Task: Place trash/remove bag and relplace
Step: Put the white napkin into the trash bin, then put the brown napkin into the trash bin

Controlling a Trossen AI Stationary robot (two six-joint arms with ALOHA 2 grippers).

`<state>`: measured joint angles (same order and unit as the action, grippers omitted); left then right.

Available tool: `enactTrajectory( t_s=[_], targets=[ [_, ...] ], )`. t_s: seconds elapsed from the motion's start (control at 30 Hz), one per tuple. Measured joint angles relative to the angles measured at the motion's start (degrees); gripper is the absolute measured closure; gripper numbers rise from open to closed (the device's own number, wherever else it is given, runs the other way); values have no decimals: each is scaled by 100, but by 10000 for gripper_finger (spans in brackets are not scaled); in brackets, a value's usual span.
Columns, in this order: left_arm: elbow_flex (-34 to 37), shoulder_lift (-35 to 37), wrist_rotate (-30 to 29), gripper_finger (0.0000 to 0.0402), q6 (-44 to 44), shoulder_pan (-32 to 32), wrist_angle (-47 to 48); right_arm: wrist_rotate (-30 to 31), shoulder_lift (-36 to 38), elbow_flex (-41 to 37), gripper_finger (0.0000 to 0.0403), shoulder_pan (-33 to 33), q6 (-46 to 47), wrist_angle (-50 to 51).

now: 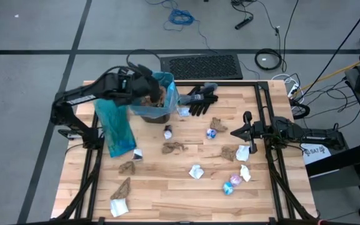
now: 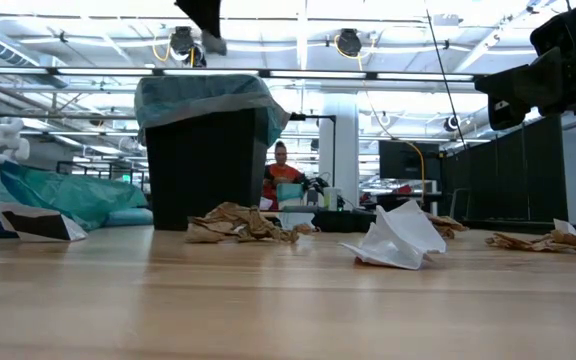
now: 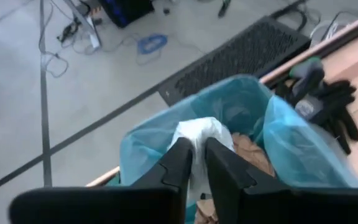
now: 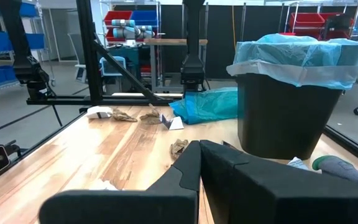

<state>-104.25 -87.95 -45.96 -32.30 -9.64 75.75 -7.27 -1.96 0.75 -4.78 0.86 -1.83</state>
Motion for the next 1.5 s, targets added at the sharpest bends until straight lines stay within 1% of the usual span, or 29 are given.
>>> enactTrajectory(
  t_s=[0.2,0.3,0.47,0.63,0.83,1.07,1.23,1.4,1.5],
  targets=[
    [4,-384,528,284,-36,-304,83,0,0,0,403,0,-2,-4],
    [25,-504,520,264,-39,-354,62,0,0,0,403,0,0,-1],
    [428,-413,554,256,-53,-329,-150,0,0,0,403,0,0,-1],
    [1014,-60,592,256,-273,-54,-284,-1,2,0,403,0,-1,-4],
    [1906,564,720,256,-343,505,-957,0,0,0,403,0,-1,-1],
    [2949,1343,832,256,-236,1384,-1991,0,2,0,403,-2,-2,-1],
    [3663,1835,834,255,-194,2081,-2344,0,0,0,403,0,-1,1],
    [4315,2201,834,255,-416,2803,-2594,0,1,0,403,0,7,-2],
    [4645,2331,834,255,-493,3204,-2701,-2,0,0,403,0,276,-1]
  ],
)
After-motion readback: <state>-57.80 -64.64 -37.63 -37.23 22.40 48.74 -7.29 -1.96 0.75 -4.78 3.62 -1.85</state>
